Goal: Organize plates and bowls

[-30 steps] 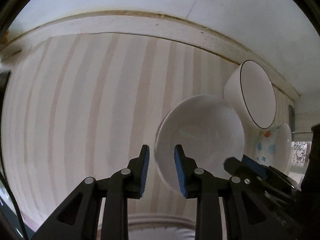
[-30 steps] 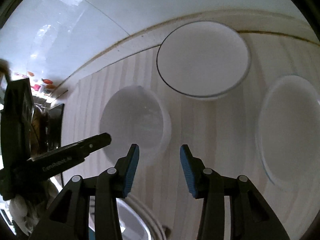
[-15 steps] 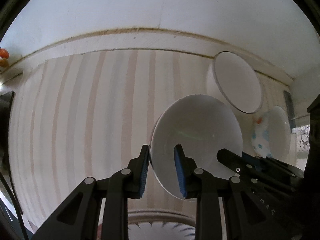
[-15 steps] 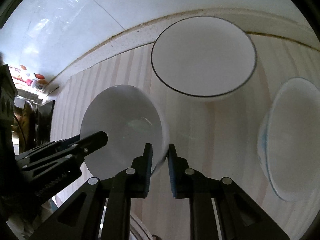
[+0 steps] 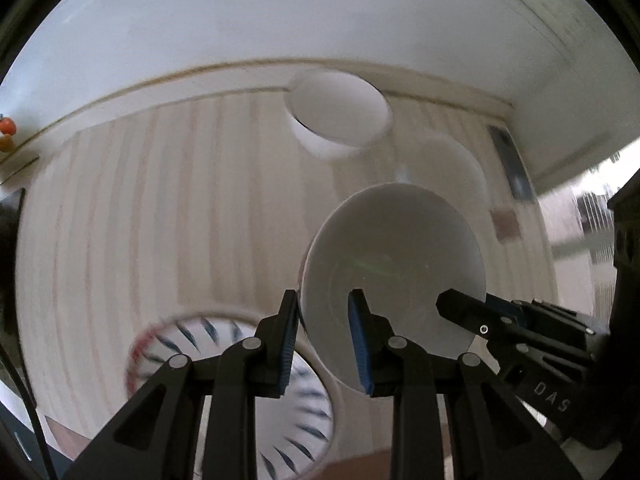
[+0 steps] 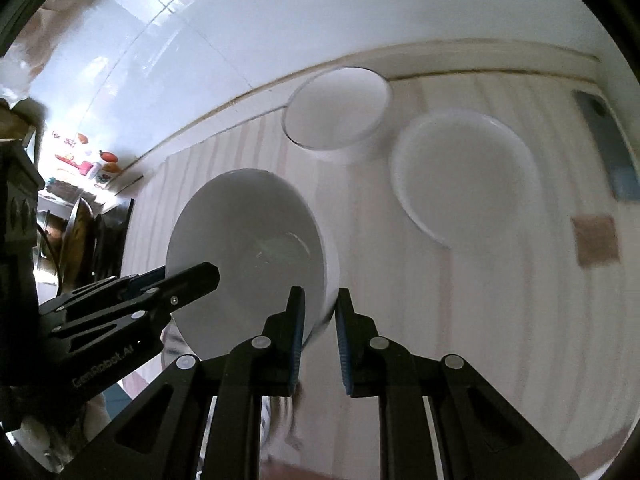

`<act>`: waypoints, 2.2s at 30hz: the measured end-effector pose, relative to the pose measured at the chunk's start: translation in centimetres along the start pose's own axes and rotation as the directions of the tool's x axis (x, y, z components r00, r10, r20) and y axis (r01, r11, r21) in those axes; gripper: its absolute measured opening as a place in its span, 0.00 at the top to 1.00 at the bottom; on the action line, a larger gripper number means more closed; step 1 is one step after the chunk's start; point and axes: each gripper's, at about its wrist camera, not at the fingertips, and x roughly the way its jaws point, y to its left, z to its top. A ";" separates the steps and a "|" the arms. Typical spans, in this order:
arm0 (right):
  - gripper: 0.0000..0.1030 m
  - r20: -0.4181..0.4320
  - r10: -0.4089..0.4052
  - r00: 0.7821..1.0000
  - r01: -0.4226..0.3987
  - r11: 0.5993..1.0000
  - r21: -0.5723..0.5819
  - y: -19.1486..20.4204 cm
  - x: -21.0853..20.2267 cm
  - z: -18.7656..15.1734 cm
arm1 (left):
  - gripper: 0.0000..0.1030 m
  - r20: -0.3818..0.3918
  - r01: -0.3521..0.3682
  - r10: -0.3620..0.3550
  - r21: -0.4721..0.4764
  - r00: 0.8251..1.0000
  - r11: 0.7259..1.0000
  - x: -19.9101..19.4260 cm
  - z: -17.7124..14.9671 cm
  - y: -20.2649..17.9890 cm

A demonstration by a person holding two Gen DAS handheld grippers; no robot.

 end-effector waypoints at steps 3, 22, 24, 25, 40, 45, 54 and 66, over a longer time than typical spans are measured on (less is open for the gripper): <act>0.83 -0.011 -0.014 1.000 0.014 1.000 0.022 -1.4 -1.5 -2.7 | 0.78 -0.037 0.021 -0.020 0.030 0.999 0.999 1.0 -2.0 -1.7; 0.83 -0.131 -0.050 0.990 0.070 0.985 0.155 -9.4 0.7 -10.7 | 0.78 -0.196 0.022 -0.004 0.090 0.981 0.996 8.1 -5.8 -6.5; 0.83 -0.136 -0.050 0.989 0.070 0.986 0.152 -9.6 0.9 -10.5 | 0.78 -0.194 0.016 0.002 0.091 0.981 0.996 8.6 -5.7 -6.8; 0.83 -0.138 -0.048 0.989 0.069 0.986 0.151 -9.6 0.9 -10.5 | 0.78 -0.195 0.014 0.004 0.091 0.981 0.996 8.6 -5.7 -6.8; 0.83 -0.130 -0.005 0.992 0.032 0.978 0.206 -11.0 -3.1 -8.4 | 0.77 -0.098 0.103 -0.108 -0.055 0.989 0.993 1.8 -1.6 -4.8; 0.56 -0.016 0.060 0.998 -0.053 0.957 0.285 -13.0 -5.5 -4.3 | 0.77 -0.068 0.105 -0.112 -0.106 0.991 0.989 3.5 4.6 -4.4; 0.56 0.064 0.048 0.997 -0.068 0.937 0.344 -16.0 -1.4 5.3 | 0.77 -0.132 0.069 -0.083 -0.105 0.988 0.992 10.0 12.1 -5.2; 0.87 0.011 -0.001 1.000 -0.003 0.955 0.297 -15.9 2.7 8.3 | 0.81 -0.141 0.070 -0.074 -0.035 0.987 0.997 12.8 12.3 -6.5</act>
